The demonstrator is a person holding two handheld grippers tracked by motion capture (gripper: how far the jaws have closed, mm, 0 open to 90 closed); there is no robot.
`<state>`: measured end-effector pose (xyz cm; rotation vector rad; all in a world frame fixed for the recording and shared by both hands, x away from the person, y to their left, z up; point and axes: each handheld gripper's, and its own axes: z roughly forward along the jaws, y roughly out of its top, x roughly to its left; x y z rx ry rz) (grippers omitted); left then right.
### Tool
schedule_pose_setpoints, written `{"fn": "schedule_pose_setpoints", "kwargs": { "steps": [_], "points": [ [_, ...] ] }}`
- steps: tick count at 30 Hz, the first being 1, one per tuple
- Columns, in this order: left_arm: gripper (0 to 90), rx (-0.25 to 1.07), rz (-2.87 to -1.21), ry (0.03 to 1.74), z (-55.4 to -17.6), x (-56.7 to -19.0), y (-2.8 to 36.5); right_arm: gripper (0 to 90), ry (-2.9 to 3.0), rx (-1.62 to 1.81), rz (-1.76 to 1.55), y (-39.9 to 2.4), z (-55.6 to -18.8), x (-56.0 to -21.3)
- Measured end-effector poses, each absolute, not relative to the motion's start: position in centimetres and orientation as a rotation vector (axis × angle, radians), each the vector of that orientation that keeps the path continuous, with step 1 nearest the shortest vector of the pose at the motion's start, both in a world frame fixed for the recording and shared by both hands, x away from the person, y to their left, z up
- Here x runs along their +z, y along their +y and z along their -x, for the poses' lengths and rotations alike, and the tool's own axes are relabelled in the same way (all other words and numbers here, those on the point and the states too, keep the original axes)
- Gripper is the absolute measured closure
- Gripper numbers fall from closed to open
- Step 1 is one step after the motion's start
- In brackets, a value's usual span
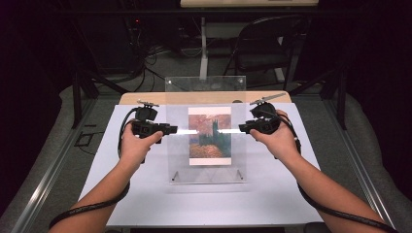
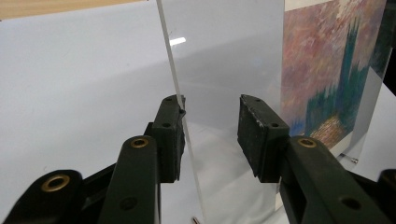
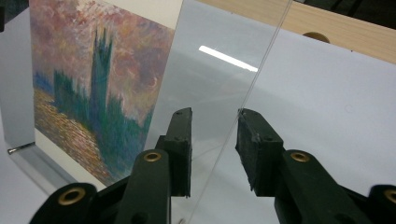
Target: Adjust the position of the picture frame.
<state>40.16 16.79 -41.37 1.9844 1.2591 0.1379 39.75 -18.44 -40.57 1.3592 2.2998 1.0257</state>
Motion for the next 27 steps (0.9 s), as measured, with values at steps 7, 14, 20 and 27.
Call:
{"fn": "schedule_pose_setpoints", "kwargs": {
  "steps": [7, 14, 20, 27],
  "points": [
    [61.6, 0.140, -1.992, 1.231, -39.1, -41.1, 17.0, 66.1, 2.307, 1.044, -1.328, -18.7, -38.7, -40.2],
    [62.5, 0.141, -1.984, 1.210, -38.1, -40.9, 17.2, 66.1, 2.320, 1.060, -1.316, -18.8, -37.7, -40.0],
    [63.0, 0.172, -1.990, 1.161, -36.7, -40.9, 17.3, 66.2, 2.326, 1.100, -1.290, -19.2, -36.6, -39.9],
    [63.4, 0.172, -1.987, 1.134, -35.1, -40.8, 17.6, 66.3, 2.324, 1.142, -1.270, -19.5, -34.9, -39.8]
  ]
}}
